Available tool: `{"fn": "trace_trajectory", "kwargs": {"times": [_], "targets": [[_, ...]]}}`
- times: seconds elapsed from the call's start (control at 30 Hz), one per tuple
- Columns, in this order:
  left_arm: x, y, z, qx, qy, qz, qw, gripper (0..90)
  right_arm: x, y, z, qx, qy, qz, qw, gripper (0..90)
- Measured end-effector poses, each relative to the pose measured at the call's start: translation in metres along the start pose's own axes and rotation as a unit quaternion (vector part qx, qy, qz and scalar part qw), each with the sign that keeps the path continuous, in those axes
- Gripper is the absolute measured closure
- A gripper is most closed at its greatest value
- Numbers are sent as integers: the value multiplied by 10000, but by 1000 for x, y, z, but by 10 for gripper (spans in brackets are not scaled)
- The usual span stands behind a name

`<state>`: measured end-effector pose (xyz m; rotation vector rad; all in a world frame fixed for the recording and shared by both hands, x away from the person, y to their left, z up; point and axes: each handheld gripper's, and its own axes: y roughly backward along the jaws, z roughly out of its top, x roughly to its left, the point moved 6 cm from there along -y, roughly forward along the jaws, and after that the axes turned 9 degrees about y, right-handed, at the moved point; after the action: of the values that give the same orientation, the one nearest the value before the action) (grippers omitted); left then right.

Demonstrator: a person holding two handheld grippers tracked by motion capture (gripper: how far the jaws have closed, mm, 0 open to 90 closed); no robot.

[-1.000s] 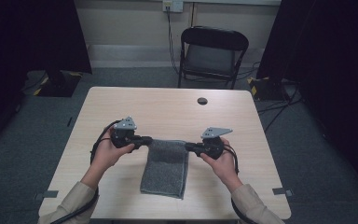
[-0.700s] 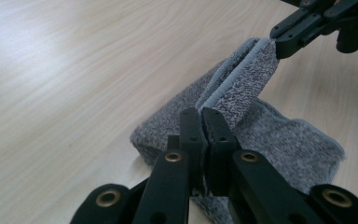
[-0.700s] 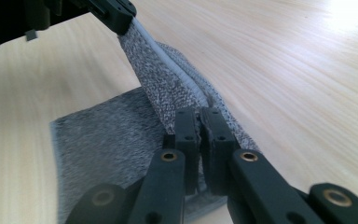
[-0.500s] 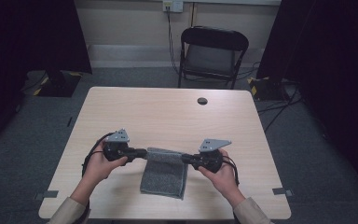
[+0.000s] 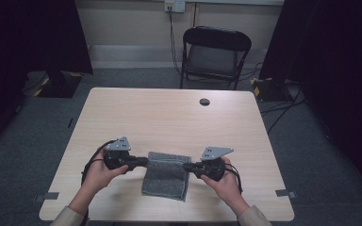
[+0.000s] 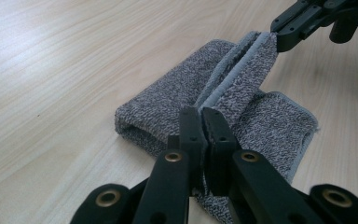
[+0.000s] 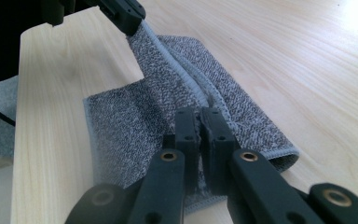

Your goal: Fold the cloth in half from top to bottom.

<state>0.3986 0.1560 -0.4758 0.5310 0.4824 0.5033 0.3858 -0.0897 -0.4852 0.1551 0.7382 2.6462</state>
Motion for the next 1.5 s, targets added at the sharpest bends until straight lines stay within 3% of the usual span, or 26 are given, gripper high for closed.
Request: {"fn": "trace_trajectory", "kwargs": {"times": [0.3, 0.93, 1.27, 1.5], "targets": [[-8, 5, 1, -44, -80, -75, 9999, 877, 2, 8, 3, -115, 9, -26, 9999, 864], [-18, 4, -19, 275, -134, -167, 9994, 875, 25, 8, -14, -75, 17, 189, 9998, 858], [-18, -11, -39, 643, -69, -136, 9978, 869, 32, -2, -30, 217, 46, 268, 9994, 855], [-12, -26, -44, 769, -13, -87, 9970, 864, 23, -11, -42, 431, -96, 297, 9986, 863]]}}
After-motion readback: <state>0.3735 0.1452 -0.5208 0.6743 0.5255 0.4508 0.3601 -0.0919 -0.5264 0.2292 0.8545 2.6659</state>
